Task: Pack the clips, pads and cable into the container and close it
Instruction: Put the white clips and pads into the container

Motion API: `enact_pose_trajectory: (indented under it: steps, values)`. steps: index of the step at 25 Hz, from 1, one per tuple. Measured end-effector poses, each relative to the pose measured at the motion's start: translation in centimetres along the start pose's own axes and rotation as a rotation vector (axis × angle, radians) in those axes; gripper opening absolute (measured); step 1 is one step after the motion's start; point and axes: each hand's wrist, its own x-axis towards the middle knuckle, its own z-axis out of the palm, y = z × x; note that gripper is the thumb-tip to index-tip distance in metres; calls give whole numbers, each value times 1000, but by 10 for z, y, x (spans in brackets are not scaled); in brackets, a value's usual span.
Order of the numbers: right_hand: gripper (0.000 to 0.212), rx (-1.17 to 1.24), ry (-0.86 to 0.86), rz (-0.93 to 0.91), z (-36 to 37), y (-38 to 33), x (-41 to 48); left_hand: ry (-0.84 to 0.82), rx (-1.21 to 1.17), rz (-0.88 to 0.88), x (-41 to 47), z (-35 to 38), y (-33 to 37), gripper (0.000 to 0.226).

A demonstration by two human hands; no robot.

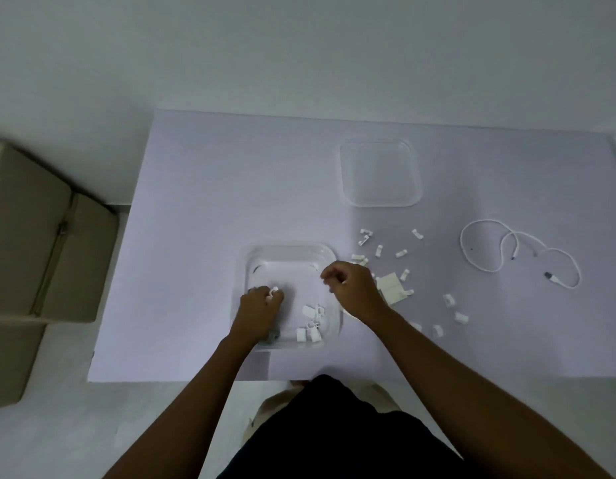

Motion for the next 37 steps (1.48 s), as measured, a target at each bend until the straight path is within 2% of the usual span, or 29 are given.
enact_pose_trajectory:
  steps: [2,3,7,13,19,23,26,28,30,34,37]
  values:
    - [13,-21,215,67,1,11,-8,-118,133,41,0,13,5,42]
    - [12,-8,250,120,2,17,-13,-178,190,60,0,20,8,40]
    - [20,113,205,288,16,39,-32,-320,304,123,-1,46,22,39]
    - [10,377,128,459,24,44,-41,-431,380,146,-5,60,32,34]
    - [14,461,97,473,15,43,-41,-438,341,196,-9,51,38,34]
    - [15,471,76,487,16,39,-38,-473,296,155,-5,39,36,40]
    - [16,486,67,497,16,38,-37,-513,281,142,-2,32,34,36]
    - [16,485,79,498,14,39,-37,-461,211,142,-1,27,38,21]
    - [17,442,152,509,11,45,-37,-329,87,162,1,21,50,4]
    - [11,404,273,596,-7,73,-44,-67,41,368,21,21,91,8]
    - [15,406,305,632,-25,91,-51,-110,133,558,41,40,125,8]
